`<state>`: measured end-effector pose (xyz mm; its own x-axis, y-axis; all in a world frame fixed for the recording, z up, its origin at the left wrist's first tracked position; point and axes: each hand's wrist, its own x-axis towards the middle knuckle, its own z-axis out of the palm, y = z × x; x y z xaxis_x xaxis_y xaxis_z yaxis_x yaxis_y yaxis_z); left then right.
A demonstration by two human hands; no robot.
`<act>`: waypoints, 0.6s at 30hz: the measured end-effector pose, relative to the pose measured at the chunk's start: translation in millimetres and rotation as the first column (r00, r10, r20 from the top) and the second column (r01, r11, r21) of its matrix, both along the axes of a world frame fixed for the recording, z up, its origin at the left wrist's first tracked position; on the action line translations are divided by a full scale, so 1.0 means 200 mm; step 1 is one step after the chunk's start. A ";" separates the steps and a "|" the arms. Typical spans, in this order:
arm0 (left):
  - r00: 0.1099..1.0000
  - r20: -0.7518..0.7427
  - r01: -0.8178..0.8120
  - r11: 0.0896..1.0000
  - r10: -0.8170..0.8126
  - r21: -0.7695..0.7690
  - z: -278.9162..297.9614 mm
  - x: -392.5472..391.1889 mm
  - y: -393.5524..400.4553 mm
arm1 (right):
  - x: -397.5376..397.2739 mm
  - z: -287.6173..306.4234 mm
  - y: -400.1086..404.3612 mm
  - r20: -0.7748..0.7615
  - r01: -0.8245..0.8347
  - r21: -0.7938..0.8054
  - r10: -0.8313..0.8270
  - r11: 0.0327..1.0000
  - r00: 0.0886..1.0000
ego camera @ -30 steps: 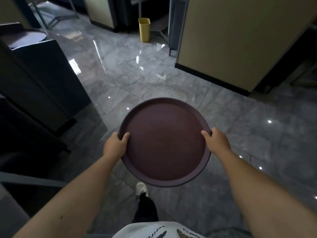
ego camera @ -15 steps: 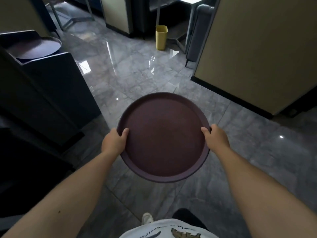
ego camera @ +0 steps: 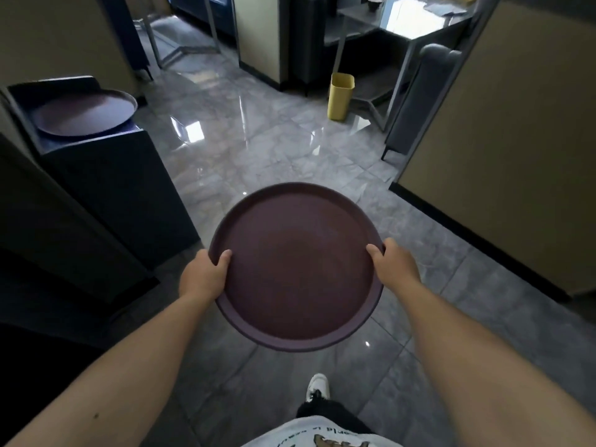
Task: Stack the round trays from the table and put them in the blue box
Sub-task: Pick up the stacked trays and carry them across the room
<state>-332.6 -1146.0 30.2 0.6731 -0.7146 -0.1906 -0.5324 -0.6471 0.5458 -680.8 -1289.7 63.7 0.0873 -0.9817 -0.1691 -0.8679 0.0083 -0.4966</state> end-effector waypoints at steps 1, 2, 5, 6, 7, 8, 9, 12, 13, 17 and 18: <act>1.000 0.003 -0.013 1.000 0.013 0.006 0.00 0.01 -0.08 | 0.02 0.01 -0.11 -0.001 -0.013 0.000 0.013 1.000 1.000; 1.000 0.007 -0.024 1.000 0.024 0.006 0.00 0.02 -0.17 | 0.04 0.02 -0.21 -0.001 -0.024 0.001 0.024 1.000 1.000; 0.999 0.010 -0.053 0.999 0.053 -0.008 0.02 0.04 -0.40 | 0.10 0.04 -0.50 -0.024 -0.049 -0.005 0.049 0.999 0.999; 0.998 0.006 -0.060 0.998 0.060 -0.012 0.02 0.06 -0.47 | 0.12 0.05 -0.59 -0.033 -0.055 -0.010 0.055 0.998 0.998; 0.998 0.001 -0.066 0.998 0.066 -0.012 0.02 0.08 -0.54 | 0.15 0.05 -0.68 -0.038 -0.061 -0.013 0.060 0.998 0.997; 0.997 -0.002 -0.072 0.997 0.072 -0.012 0.03 0.10 -0.60 | 0.18 0.05 -0.75 -0.037 -0.065 -0.012 0.065 0.998 0.997; 0.997 -0.006 -0.081 0.997 0.081 -0.012 0.03 0.13 -0.66 | 0.22 0.04 -0.83 -0.033 -0.071 -0.008 0.070 0.997 0.997; 0.996 -0.014 -0.093 0.996 0.093 -0.004 0.04 0.24 -0.85 | 0.35 0.03 -1.04 -0.014 -0.083 0.007 0.083 0.996 0.996; 0.996 -0.015 -0.093 0.996 0.093 0.001 0.04 0.29 -0.92 | 0.40 0.02 -1.11 -0.010 -0.084 0.010 0.084 0.996 0.996; 0.997 -0.009 -0.077 0.997 0.077 -0.001 0.03 0.52 -1.20 | 0.62 -0.01 -1.38 -0.014 -0.085 -0.001 0.085 0.996 0.996; 0.997 -0.010 -0.073 0.997 0.073 -0.002 0.04 0.59 -1.28 | 0.68 -0.02 -1.44 -0.015 -0.082 -0.005 0.082 0.997 0.996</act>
<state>-214.4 -1401.7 38.1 0.7217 -0.6638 -0.1962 -0.4782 -0.6830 0.5521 -544.3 -1578.4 59.8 0.1655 -0.9722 -0.1656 -0.8726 -0.0661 -0.4839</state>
